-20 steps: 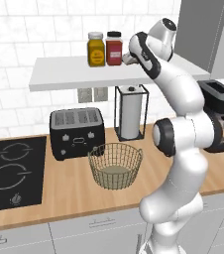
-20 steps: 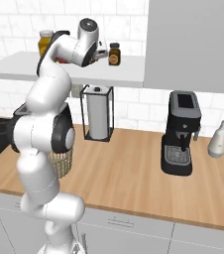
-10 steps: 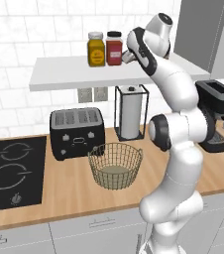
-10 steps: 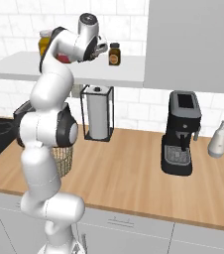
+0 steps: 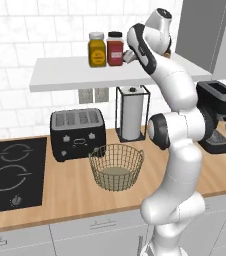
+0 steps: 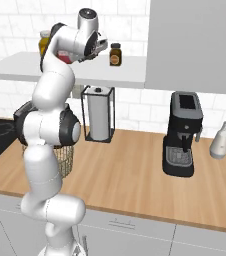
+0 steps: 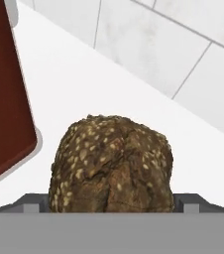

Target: Open the cabinet, pick up the bread from the cabinet and place it in the basket. Then move the basket to the dining counter.

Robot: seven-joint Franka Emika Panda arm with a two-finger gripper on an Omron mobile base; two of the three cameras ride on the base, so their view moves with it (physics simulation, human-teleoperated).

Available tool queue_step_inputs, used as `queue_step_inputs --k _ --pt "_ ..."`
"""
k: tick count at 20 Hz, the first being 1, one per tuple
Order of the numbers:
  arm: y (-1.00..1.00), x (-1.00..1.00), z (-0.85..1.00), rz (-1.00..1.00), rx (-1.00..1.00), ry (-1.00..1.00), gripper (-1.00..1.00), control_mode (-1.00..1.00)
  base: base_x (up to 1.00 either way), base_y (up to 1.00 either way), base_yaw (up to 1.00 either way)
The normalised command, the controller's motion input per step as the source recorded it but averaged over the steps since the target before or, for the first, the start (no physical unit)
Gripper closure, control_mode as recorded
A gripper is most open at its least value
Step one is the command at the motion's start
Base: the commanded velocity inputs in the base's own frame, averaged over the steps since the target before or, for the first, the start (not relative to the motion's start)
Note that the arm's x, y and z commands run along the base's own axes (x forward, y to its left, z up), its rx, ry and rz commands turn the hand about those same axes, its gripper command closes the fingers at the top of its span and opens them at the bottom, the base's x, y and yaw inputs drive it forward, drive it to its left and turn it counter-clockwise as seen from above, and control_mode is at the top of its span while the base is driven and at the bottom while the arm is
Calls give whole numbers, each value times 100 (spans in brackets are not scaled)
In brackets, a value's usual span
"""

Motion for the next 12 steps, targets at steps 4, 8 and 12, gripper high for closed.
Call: queue_step_inputs --k 4,8,12 --pt "-31 -32 0 0 0 -1 100 -100 0 0 0" --pt "-28 -89 0 0 0 -7 100 -100 0 0 0" --pt "-2 -100 0 0 0 -12 100 -100 0 0 0"
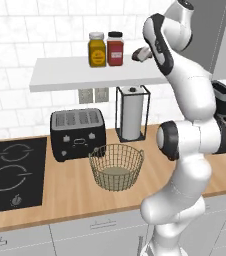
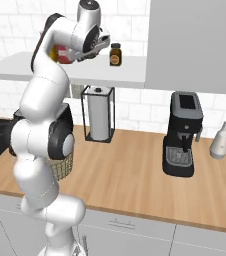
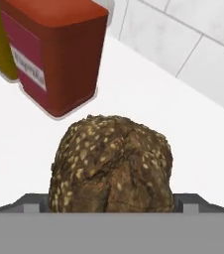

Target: Open the cabinet, pick up the bread from the cabinet and place it in the basket. Then move the basket to the dining counter.

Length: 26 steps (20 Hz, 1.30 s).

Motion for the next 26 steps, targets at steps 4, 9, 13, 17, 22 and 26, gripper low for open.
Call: queue_step_inputs --k 4,9,13,17,22,26 --pt "0 -100 0 -2 0 -8 100 -100 0 0 0" --pt "17 -100 -3 -5 0 -2 100 -100 0 0 0" --pt "50 -100 -28 -6 0 2 100 -100 0 0 0" --pt "57 -100 -38 -4 0 7 100 -100 0 0 0" --pt "61 -100 -48 -5 0 11 100 -100 0 0 0" --pt "65 -93 -79 -10 -6 22 100 -100 0 0 0"
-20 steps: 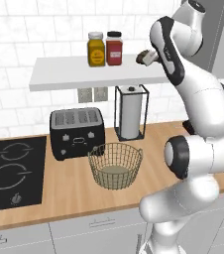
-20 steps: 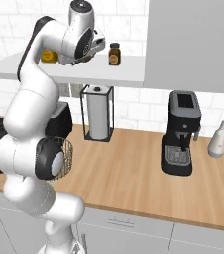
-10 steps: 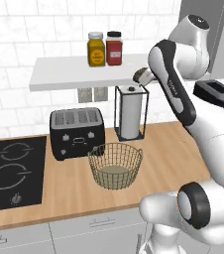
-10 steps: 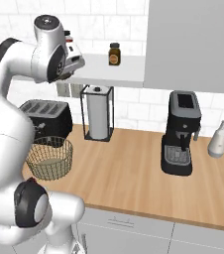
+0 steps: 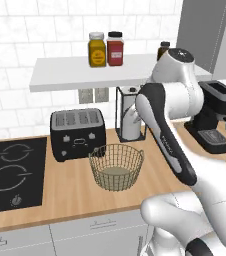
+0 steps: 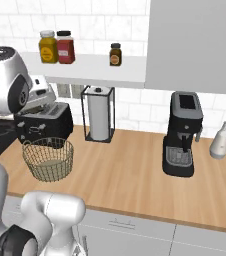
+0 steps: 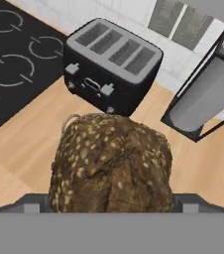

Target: Open the cabinet, pick up the bread from the cabinet and place it in the basket. Then move the basket to the dining counter.

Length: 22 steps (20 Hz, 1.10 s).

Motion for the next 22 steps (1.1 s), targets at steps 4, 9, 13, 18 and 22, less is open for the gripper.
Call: queue_step_inputs --k 4,9,13,18,22 --pt "39 4 -100 -7 -17 28 100 -100 0 0 0" --pt "22 71 -100 -5 -17 27 100 -100 0 0 0" --pt "5 79 -100 -4 -12 33 100 -100 0 0 0" --pt "0 36 -95 -4 -2 29 100 -100 0 0 0" --pt "0 21 -79 -4 0 18 100 -100 0 0 0"
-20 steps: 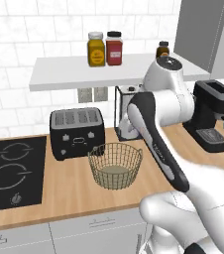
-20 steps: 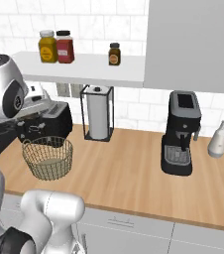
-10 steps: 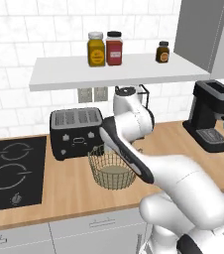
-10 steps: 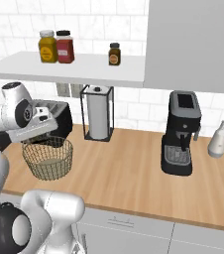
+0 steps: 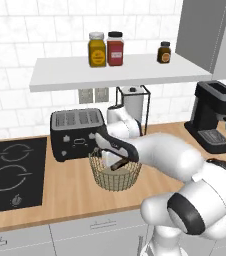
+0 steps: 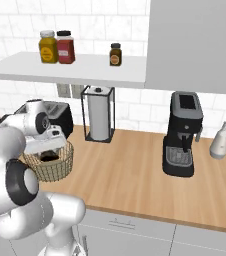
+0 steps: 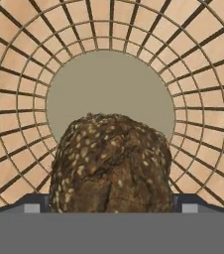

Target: Open the cabinet, pick up the bread from the cabinet and place it in the basket. Then move the basket to the dining counter.

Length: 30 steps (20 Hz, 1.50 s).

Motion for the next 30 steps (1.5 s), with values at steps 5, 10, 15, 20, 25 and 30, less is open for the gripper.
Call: queue_step_inputs --k 5,10,15,20,25,30 --pt "0 38 -56 -5 0 6 100 -100 0 0 0" --pt "0 23 -35 -5 0 0 100 -100 0 0 0" --pt "4 1 -37 -5 0 0 -100 -100 0 0 0" --pt "0 -14 6 -9 0 -14 -100 -100 0 0 0" --pt "0 -6 24 -11 0 -19 -100 -100 0 0 0" --pt "0 -2 25 -8 0 -13 -100 -100 0 0 0"
